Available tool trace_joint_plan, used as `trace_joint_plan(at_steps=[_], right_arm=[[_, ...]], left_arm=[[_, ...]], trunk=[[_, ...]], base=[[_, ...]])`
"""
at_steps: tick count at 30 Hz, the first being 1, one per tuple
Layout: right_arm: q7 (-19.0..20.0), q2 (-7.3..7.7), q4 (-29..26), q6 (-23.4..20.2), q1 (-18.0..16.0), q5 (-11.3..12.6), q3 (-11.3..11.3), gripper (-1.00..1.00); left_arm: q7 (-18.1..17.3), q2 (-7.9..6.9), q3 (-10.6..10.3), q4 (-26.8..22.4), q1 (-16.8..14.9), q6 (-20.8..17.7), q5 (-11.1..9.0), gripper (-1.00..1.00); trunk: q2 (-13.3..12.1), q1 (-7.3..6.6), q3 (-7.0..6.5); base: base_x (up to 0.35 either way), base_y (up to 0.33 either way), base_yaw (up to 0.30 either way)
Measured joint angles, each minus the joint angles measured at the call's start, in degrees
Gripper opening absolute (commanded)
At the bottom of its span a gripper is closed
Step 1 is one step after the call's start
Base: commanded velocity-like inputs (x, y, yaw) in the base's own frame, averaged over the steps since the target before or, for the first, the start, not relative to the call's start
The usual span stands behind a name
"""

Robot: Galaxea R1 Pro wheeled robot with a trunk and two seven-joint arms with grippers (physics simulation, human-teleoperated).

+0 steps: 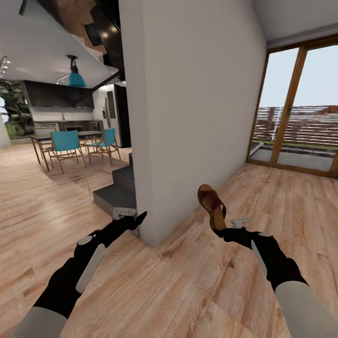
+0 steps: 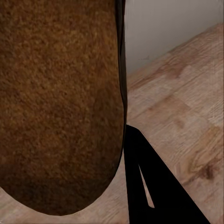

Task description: Pick up the two gym shoes and the two sandals from the corridor floor and place them onto the hallstand (shoe rack) in the corridor, making sure they are on the rack and not on the floor. Arrange them so the two gym shoes are next to each other and the two sandals are next to each other.

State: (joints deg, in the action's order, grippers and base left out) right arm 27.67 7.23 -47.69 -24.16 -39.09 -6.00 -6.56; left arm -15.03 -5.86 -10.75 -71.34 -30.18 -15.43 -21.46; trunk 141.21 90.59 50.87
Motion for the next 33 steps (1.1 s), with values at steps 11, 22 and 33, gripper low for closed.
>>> trace_joint_plan(at_steps=[11,22,33], right_arm=[[0.0,0.0,0.09,-0.01,0.0,-0.21,0.0,-1.0],[-0.01,0.0,0.09,0.0,0.0,-0.23,0.0,-1.0],[0.0,0.01,0.03,-0.03,0.0,-0.28,0.0,-1.0]], left_arm=[[0.0,0.0,0.0,0.05,0.0,0.0,-0.06,1.0],[0.0,0.0,0.0,0.02,0.0,-0.15,-0.01,1.0],[0.0,0.0,-0.01,0.0,0.0,-0.18,0.08,1.0]], trunk=[[0.0,0.0,0.23],[0.0,0.0,0.46],[0.0,0.0,0.69]], base=[[0.0,0.0,0.292],[0.0,0.0,0.292],[0.0,0.0,0.292]])
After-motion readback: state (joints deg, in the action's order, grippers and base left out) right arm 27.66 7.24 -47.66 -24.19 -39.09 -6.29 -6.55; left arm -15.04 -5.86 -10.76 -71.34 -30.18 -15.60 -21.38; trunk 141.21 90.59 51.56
